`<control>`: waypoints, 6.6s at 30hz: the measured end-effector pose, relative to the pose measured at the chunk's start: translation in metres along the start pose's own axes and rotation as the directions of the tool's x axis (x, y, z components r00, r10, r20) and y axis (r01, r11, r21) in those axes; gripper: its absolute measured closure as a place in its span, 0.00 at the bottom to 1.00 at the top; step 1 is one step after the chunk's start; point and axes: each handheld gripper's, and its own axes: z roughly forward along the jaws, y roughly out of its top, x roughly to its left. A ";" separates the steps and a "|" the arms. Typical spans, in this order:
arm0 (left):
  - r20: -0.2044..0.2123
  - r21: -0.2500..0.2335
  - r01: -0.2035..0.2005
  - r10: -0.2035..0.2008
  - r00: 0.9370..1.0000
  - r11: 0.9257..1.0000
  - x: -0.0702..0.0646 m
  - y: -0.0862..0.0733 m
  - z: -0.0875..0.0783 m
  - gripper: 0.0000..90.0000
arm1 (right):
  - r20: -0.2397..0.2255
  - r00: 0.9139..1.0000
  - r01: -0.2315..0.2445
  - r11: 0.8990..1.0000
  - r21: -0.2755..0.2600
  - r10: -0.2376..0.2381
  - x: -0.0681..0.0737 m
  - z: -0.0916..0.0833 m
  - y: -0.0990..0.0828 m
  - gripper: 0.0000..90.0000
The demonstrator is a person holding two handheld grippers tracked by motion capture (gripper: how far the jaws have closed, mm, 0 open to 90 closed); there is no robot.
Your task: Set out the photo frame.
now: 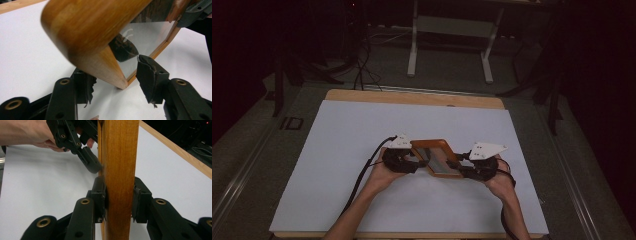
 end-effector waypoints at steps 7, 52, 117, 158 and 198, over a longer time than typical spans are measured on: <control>-0.019 0.010 -0.037 0.037 0.999 0.999 -0.004 0.000 0.001 0.58 | -0.004 1.000 -0.003 1.000 0.012 0.003 -0.002 -0.002 -0.001 0.76; 0.002 0.038 -0.136 0.136 0.991 0.990 -0.017 0.013 0.001 0.71 | 0.034 0.999 -0.009 0.994 0.107 0.006 -0.012 -0.004 -0.008 0.68; 0.011 0.031 0.145 -0.146 0.989 0.989 0.020 -0.001 -0.066 0.71 | -0.147 0.941 -0.307 0.952 0.018 0.306 -0.007 0.062 0.001 0.67; -0.052 0.016 0.207 -0.206 0.977 0.978 0.031 -0.009 -0.052 0.70 | -0.165 0.908 -0.391 0.920 0.002 0.386 -0.023 0.082 -0.015 0.64; -0.148 -0.026 0.252 -0.253 0.956 0.967 0.035 -0.019 -0.090 0.50 | -0.093 0.932 -0.353 0.935 -0.023 0.350 -0.022 0.053 -0.009 0.43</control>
